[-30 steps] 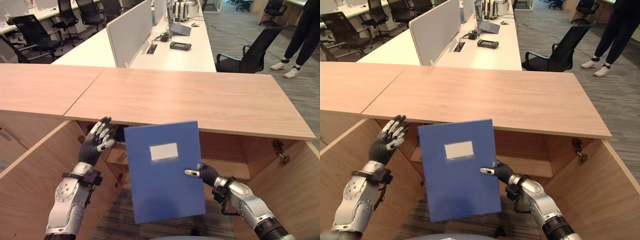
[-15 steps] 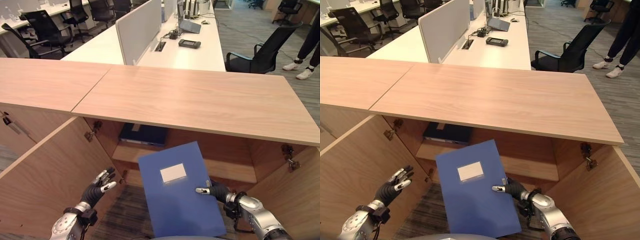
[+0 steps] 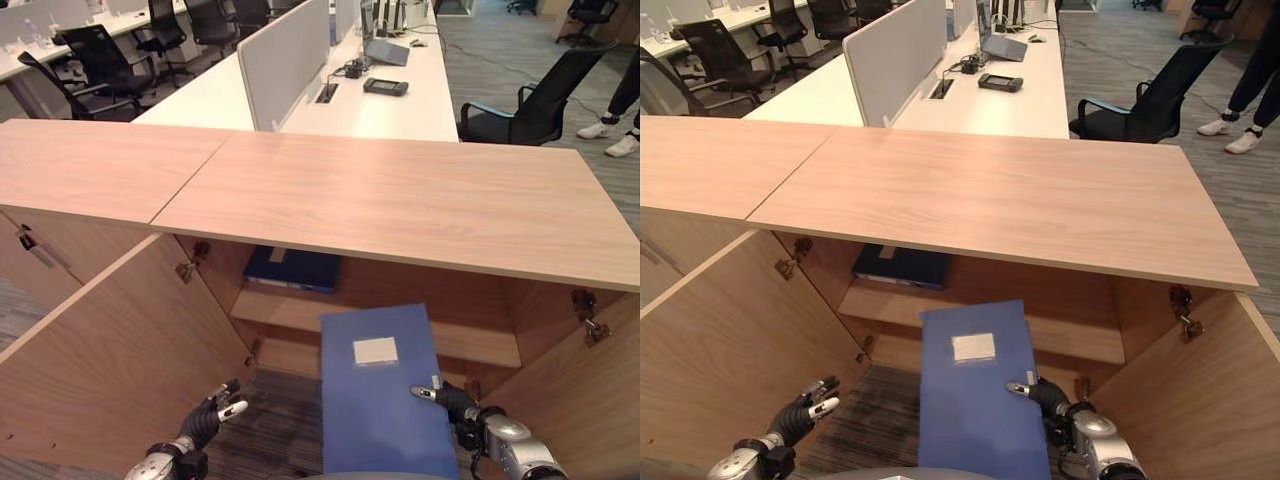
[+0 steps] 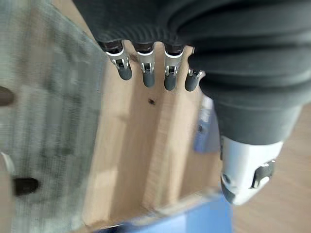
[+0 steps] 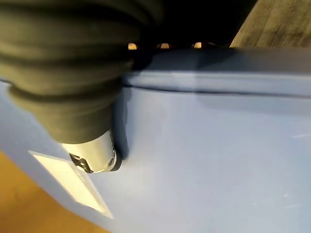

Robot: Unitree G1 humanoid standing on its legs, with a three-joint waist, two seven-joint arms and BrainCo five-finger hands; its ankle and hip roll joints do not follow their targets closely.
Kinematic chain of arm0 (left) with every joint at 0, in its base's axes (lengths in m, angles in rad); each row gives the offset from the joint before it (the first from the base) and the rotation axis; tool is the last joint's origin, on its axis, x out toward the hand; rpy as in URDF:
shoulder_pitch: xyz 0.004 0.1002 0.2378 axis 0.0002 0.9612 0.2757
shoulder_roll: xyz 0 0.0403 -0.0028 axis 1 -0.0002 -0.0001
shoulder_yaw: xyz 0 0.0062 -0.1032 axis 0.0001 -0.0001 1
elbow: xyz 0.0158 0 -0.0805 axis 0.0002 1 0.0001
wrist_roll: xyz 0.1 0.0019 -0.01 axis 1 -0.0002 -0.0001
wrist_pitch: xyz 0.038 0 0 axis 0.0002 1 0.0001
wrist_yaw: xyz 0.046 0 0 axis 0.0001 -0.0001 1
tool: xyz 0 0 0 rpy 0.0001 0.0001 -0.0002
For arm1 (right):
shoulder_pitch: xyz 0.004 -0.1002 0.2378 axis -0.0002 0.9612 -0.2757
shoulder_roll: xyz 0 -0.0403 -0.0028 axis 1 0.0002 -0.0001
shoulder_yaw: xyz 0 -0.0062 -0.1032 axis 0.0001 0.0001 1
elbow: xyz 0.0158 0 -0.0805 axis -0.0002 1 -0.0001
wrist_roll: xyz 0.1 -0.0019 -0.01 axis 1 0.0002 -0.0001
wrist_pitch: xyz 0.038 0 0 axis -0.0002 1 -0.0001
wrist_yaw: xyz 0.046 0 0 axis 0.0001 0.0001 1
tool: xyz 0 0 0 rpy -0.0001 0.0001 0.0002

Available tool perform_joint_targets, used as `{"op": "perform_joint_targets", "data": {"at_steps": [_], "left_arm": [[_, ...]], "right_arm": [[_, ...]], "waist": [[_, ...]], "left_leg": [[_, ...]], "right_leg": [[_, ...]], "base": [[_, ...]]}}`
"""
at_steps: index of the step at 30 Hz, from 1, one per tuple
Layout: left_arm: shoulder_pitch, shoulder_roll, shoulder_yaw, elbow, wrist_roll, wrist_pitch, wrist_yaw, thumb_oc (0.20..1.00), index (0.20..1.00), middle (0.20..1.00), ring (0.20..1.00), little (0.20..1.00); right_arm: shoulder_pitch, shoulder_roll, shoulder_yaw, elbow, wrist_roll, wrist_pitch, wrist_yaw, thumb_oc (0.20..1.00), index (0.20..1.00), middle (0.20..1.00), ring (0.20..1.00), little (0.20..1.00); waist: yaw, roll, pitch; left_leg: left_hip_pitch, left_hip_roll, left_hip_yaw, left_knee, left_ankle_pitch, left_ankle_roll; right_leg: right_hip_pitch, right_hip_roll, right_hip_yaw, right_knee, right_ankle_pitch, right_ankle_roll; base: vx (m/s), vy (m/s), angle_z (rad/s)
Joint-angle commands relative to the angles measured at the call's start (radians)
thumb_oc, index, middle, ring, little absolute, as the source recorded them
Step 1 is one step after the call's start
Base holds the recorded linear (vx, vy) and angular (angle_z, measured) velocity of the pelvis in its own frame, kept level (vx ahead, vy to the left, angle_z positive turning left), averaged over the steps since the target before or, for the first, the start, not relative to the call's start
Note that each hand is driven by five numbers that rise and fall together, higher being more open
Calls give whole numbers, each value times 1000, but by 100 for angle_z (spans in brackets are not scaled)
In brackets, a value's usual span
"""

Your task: Put the empty folder in the office cabinet

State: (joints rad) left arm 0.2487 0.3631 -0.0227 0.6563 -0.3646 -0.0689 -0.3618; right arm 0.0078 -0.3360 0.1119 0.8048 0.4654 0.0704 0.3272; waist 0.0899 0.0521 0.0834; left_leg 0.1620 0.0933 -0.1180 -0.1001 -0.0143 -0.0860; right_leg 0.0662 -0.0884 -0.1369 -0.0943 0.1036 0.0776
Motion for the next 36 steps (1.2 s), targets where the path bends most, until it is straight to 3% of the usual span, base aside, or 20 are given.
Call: {"op": "perform_joint_targets", "data": {"at_steps": [1,7,20,30,33,36], "left_arm": [[-52,17,-34,52,50,-54,73,1000,1000,1000,1000,1000],[-55,-5,-104,150,91,-54,123,1000,1000,1000,1000,1000],[-93,-14,-246,186,127,-49,183,1000,1000,1000,1000,1000],[-141,6,-342,157,107,-53,204,1000,1000,1000,1000,1000],[-175,13,-382,135,84,-62,206,1000,1000,1000,1000,1000],[-194,14,-399,121,80,-66,202,1000,1000,1000,1000,1000]], "right_arm": [[-105,68,-77,18,273,-112,-101,200,200,200,200,200],[-203,120,-169,104,461,-187,-222,200,200,200,200,200],[-468,162,-218,185,717,-292,-367,200,200,200,200,200],[-754,53,-299,238,833,-387,-463,200,200,200,200,200],[-865,-38,-327,281,865,-413,-491,200,200,200,200,200],[-899,-87,-335,307,871,-415,-497,200,200,200,200,200]], "waist": [[0,-30,6],[16,-20,2],[67,8,20],[121,88,68],[136,132,105],[137,151,119]], "left_leg": [[-43,-27,58,13,-7,8],[-37,-28,59,13,-13,9],[-54,-35,38,13,-8,6],[-136,-58,-17,14,28,-4],[-181,-66,-34,21,42,-9],[-203,-71,-40,24,49,-11]], "right_leg": [[78,-33,20,58,-169,67],[85,-31,21,57,-176,69],[74,-33,2,65,-187,71],[15,-46,-44,78,-189,71],[-35,-55,-64,110,-196,70],[-61,-62,-73,134,-204,69]], "base": [[0,0,0],[32,-3,2],[4,-4,2],[-54,32,16],[-111,51,27],[-68,32,14]]}}
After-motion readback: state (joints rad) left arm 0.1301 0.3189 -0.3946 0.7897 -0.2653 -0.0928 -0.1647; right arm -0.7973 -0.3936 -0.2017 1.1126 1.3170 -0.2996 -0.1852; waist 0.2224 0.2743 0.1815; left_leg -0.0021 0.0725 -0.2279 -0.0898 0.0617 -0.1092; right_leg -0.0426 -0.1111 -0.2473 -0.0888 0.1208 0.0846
